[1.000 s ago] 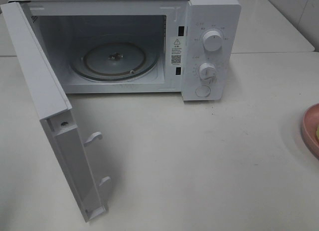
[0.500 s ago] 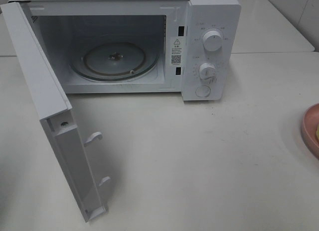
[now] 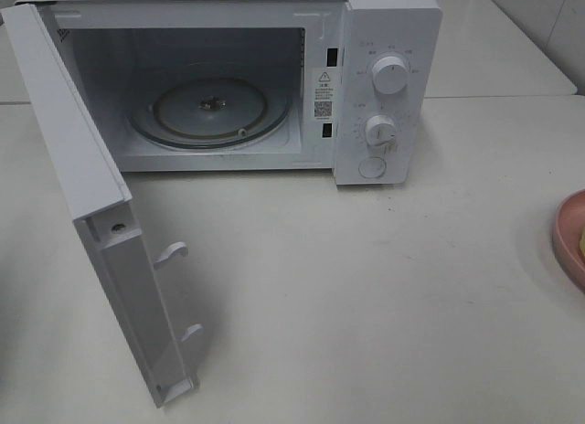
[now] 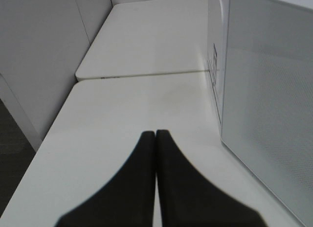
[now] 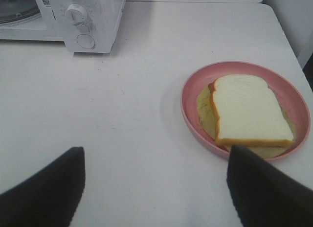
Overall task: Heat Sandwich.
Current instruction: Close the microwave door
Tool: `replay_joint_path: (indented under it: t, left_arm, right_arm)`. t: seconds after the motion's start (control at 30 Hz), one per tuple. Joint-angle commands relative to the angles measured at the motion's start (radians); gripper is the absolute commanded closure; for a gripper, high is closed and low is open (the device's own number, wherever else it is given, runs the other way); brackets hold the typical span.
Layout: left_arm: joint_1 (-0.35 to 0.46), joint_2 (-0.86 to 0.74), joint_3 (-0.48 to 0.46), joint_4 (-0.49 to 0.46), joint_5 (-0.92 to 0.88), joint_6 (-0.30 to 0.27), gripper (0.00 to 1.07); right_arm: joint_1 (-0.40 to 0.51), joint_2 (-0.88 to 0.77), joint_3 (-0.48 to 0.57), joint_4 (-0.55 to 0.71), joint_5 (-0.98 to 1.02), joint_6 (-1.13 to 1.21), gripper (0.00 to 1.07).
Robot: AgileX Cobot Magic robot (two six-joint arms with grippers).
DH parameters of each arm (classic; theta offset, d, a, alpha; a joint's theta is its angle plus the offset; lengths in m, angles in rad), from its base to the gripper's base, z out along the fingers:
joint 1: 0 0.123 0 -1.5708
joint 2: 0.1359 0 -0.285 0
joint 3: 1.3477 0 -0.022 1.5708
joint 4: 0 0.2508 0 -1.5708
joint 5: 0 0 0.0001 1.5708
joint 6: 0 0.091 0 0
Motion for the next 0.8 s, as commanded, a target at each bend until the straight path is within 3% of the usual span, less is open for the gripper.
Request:
replay_joint_path:
  t: [0.03, 0.1, 0.13, 0.2, 0.23, 0.27, 0.33, 0.57, 0.67, 0.8]
  left_arm:
    - [-0.001, 0.073, 0.002, 0.058, -0.151, -0.069, 1.06]
    - [-0.001, 0.095, 0.002, 0.086, -0.182, -0.091, 1.06]
    - [-0.001, 0.137, 0.002, 0.166, -0.262, -0.165, 1.06]
    - [-0.001, 0.176, 0.002, 0.247, -0.332, -0.238, 1.06]
    - [-0.001, 0.176, 0.002, 0.247, -0.332, -0.238, 1.06]
    - [-0.001, 0.219, 0.002, 0.325, -0.394, -0.308, 1.06]
    - [-0.001, 0.266, 0.002, 0.403, -0.438, -0.347, 1.06]
    - [-0.006, 0.429, 0.002, 0.547, -0.649, -0.383, 1.06]
    - [-0.032, 0.465, -0.002, 0.547, -0.674, -0.382, 1.06]
    - [-0.131, 0.537, -0.025, 0.501, -0.677, -0.343, 1.06]
  right_arm:
    - [-0.007, -0.027, 0.0, -0.006, -0.01, -0.004, 0.31]
    - [-0.007, -0.027, 0.0, -0.006, -0.01, -0.004, 0.31]
    - [-0.007, -0.027, 0.0, -0.006, -0.01, -0.004, 0.31]
    - [-0.007, -0.027, 0.0, -0.006, -0.01, -0.004, 0.31]
    - [-0.007, -0.027, 0.0, -0.006, -0.01, -0.004, 0.31]
    - [-0.007, -0.027, 0.0, -0.006, -0.01, -0.004, 0.31]
    - [-0.007, -0.027, 0.0, -0.006, -0.01, -0.004, 0.31]
    - [-0.007, -0.027, 0.0, -0.006, -0.01, -0.004, 0.31]
    - [-0.007, -0.027, 0.0, -0.006, -0.01, -0.004, 0.31]
    - [-0.007, -0.027, 0.0, -0.006, -0.01, -0.004, 0.31]
